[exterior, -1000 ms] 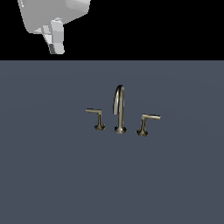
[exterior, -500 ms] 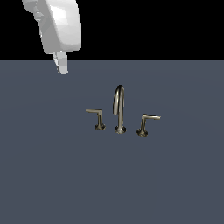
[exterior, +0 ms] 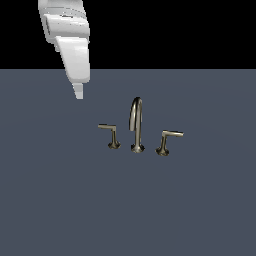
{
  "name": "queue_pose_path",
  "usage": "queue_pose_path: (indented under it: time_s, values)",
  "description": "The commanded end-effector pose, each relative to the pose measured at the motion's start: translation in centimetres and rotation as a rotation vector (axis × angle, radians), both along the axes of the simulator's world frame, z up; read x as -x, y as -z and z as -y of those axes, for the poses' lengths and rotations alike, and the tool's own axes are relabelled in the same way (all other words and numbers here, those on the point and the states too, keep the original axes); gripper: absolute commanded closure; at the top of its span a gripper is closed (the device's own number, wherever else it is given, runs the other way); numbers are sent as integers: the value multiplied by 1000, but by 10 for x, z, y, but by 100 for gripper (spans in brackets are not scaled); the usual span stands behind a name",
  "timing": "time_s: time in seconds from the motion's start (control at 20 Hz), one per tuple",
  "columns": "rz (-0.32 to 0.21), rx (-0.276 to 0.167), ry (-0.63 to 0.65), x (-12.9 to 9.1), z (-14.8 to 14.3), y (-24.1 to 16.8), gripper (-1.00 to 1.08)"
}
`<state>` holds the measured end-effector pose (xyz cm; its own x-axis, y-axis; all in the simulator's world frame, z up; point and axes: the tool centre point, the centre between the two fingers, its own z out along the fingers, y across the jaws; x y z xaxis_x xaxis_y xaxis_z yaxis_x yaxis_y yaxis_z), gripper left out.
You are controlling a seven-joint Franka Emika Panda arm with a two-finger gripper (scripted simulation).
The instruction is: Turn on the faucet by rotating a designated handle.
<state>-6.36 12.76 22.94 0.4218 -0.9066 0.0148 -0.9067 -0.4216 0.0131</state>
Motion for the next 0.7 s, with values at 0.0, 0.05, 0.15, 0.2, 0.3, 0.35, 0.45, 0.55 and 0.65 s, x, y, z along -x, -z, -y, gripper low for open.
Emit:
queue_pose_path:
  time_s: [0.0,0.05,0.15,0.2,0.3,0.35,0.45,0.55,0.65]
  values:
    - [1,-2,47,-10,0,10,108]
    - [2,-2,66,-15,0,14,108]
    - [2,-3,105,-23,1,23,108]
    - [3,-3,124,-27,2,27,108]
    - [3,-4,165,-36,3,36,108]
    - [4,-4,186,-41,4,41,108]
    - [4,-4,230,-50,6,50,108]
    - [5,-5,276,-60,9,60,108]
    - [6,-5,326,-71,13,71,108]
